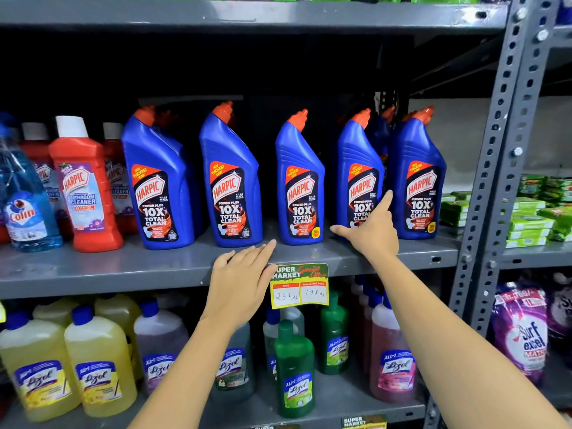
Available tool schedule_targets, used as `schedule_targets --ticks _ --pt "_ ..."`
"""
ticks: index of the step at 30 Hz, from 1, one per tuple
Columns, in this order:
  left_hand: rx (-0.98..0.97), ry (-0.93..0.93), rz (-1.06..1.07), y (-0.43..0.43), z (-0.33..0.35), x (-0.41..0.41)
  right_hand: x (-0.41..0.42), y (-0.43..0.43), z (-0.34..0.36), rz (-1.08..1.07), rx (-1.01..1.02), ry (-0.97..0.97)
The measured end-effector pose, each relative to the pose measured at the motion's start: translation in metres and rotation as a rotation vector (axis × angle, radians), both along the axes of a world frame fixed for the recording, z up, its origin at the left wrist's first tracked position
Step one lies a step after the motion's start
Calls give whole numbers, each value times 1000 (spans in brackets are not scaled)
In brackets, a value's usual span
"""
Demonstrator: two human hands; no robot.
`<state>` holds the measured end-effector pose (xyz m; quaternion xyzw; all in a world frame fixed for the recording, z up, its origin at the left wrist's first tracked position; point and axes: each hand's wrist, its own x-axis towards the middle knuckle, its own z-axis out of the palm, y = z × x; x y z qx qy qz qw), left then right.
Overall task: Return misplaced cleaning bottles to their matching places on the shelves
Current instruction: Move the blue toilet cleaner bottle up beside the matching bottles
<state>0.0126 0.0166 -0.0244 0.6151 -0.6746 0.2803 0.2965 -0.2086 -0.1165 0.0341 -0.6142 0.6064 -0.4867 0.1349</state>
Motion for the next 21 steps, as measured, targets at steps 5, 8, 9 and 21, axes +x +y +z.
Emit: schedule_targets --ticks 5,8,9,21 --pt "-66 17 9 -3 -5 -1 0 1 -3 -8 -18 24" --pt "-81 8 19 -1 -13 -1 -4 5 -7 51 -205 -200" --pt "-95 14 24 1 -20 0 -6 10 -14 84 -306 -335" --pt "68 159 15 28 -163 -1 40 89 -220 287 -270 -233"
